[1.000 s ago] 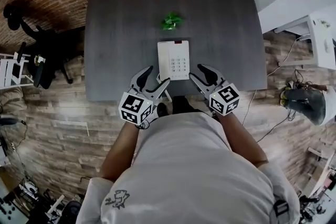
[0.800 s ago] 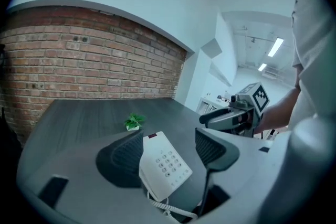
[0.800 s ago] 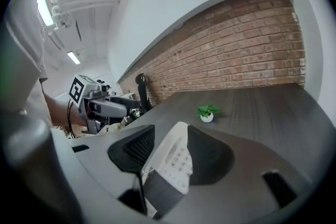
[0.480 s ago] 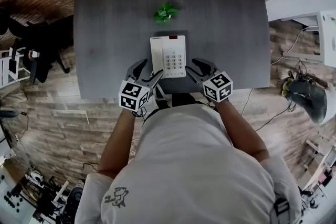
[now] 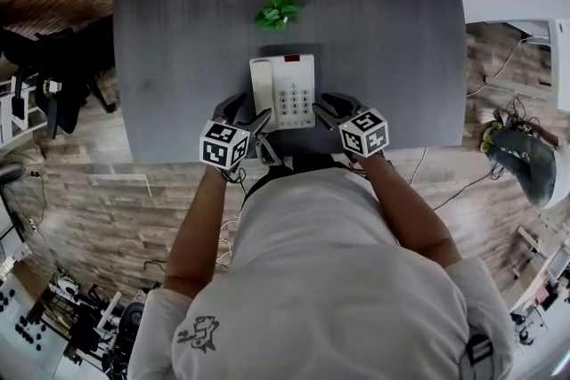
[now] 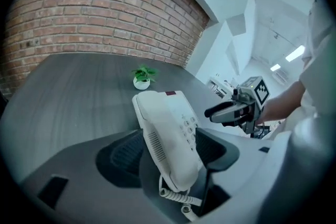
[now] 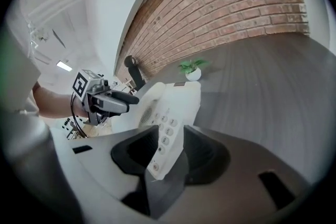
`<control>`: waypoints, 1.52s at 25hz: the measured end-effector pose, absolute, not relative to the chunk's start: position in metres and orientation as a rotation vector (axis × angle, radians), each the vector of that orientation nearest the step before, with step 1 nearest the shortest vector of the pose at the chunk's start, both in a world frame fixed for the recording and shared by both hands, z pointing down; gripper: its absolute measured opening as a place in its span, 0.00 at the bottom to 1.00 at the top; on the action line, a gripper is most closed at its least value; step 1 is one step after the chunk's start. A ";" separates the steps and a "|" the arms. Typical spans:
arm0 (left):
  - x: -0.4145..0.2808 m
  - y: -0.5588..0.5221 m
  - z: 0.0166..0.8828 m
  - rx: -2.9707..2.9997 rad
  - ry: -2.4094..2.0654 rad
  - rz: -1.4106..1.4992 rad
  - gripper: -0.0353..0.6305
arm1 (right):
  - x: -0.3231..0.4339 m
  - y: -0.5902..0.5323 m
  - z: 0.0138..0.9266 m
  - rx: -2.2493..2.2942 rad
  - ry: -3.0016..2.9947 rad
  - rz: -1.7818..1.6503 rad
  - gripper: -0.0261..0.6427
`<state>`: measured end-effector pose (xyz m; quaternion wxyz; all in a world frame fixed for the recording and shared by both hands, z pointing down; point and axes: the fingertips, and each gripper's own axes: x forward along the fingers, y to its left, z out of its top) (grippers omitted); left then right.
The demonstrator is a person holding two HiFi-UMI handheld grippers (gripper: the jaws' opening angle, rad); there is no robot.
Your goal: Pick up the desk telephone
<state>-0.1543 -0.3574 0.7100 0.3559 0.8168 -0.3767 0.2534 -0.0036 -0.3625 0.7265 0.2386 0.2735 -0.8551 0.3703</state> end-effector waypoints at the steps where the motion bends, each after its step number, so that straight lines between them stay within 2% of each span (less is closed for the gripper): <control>1: -0.155 -0.358 0.715 2.088 -0.961 0.627 0.54 | -0.004 -0.362 0.732 0.737 -2.335 1.026 0.25; 16: -0.147 -0.359 0.748 1.976 -0.744 0.292 0.54 | -0.015 -0.359 0.767 0.589 -2.309 1.129 0.20; 30: -0.143 -0.359 0.752 1.933 -0.634 0.222 0.55 | -0.015 -0.361 0.766 0.574 -2.313 1.391 0.16; 38: -0.145 -0.360 0.749 1.884 -0.653 0.187 0.51 | -0.015 -0.364 0.757 0.604 -2.316 1.434 0.15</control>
